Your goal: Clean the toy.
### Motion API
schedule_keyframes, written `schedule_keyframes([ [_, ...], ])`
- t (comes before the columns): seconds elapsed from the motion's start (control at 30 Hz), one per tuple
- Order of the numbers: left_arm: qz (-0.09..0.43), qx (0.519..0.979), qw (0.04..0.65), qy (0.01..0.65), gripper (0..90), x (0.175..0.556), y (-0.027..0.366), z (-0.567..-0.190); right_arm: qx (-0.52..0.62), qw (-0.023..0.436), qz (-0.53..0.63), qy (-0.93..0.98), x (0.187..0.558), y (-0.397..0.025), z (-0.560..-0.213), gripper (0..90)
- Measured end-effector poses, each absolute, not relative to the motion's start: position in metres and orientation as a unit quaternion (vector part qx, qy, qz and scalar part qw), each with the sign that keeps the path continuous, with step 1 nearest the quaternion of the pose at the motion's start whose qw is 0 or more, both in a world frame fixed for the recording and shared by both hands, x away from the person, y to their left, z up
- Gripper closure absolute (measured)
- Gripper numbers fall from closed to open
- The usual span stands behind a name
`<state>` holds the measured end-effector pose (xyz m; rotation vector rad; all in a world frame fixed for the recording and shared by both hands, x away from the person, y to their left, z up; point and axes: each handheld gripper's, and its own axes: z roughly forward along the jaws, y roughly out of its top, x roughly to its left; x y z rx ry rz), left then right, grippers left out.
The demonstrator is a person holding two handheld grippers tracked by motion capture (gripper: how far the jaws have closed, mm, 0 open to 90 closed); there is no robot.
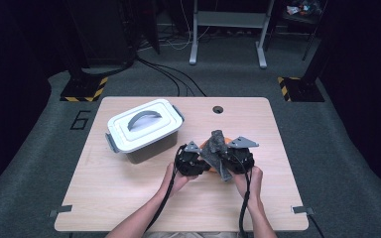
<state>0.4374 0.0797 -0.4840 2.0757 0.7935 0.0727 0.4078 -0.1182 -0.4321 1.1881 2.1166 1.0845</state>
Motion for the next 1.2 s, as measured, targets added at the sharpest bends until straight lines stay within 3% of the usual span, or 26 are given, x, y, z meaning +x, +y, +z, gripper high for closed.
schedule_keyframes([
  [0.77, 0.03, 0.823, 0.457, 0.338, 75.0, 0.439, 0.086, -0.487, 0.481, 0.245, 0.384, 0.749, 0.412, -0.16, -0.446, 69.7],
  [1.2, 0.032, 0.828, 0.453, 0.329, 74.9, 0.44, 0.086, -0.488, 0.54, 0.216, 0.373, 0.723, 0.428, -0.191, -0.471, 69.0],
])
